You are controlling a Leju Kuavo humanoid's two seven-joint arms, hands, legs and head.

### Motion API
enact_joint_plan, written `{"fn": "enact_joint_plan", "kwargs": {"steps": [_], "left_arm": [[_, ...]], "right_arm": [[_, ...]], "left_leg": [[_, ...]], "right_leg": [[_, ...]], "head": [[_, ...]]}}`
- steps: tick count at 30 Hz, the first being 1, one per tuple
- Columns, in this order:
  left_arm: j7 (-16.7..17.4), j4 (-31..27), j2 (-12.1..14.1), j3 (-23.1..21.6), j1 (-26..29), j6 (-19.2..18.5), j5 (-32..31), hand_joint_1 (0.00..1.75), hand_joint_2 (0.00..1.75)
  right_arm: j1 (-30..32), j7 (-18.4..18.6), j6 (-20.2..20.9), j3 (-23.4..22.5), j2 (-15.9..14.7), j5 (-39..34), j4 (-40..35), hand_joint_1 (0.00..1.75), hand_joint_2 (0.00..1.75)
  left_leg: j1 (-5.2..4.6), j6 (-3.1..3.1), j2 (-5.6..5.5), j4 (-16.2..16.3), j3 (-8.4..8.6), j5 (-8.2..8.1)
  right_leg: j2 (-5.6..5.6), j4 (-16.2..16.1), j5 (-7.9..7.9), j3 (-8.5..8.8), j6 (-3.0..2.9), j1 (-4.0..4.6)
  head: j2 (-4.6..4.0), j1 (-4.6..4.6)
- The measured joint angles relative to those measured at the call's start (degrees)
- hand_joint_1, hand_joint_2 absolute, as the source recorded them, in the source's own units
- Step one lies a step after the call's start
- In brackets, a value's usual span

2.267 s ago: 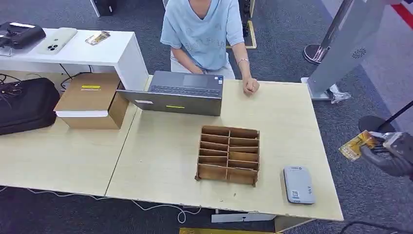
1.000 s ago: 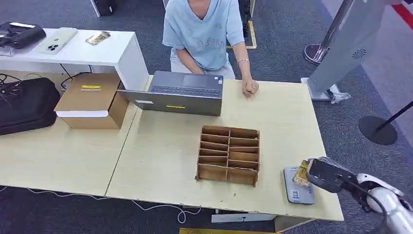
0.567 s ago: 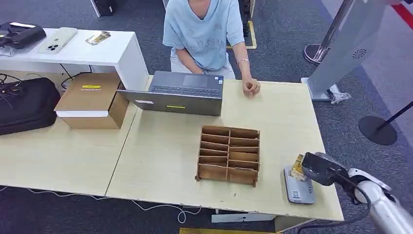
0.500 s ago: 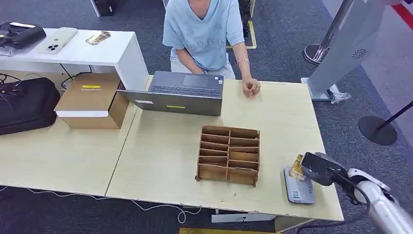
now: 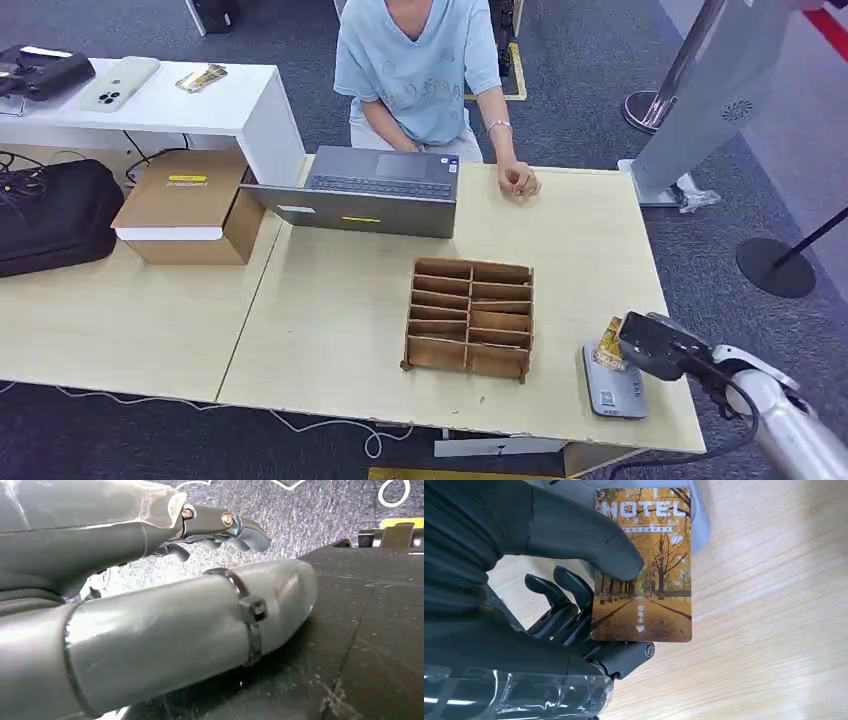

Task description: Pass the card to the sensor for recognition and then transmit it.

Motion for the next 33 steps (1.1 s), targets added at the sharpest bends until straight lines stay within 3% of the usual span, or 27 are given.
{"fn": "enact_joint_plan", "kwargs": {"steps": [33], "left_arm": [[0.0,0.0,0.0,0.5,0.0,-0.2,-0.2,0.00,0.00]], "right_arm": [[-0.2,0.0,0.1,1.1,0.3,3.0,1.1,1.75,1.75]], "left_leg": [[0.00,0.00,0.02,0.0,0.25,0.00]], "right_leg": [[0.02,0.0,0.00,0.22,0.01,0.01]], "head": [[0.00,0.00]]}}
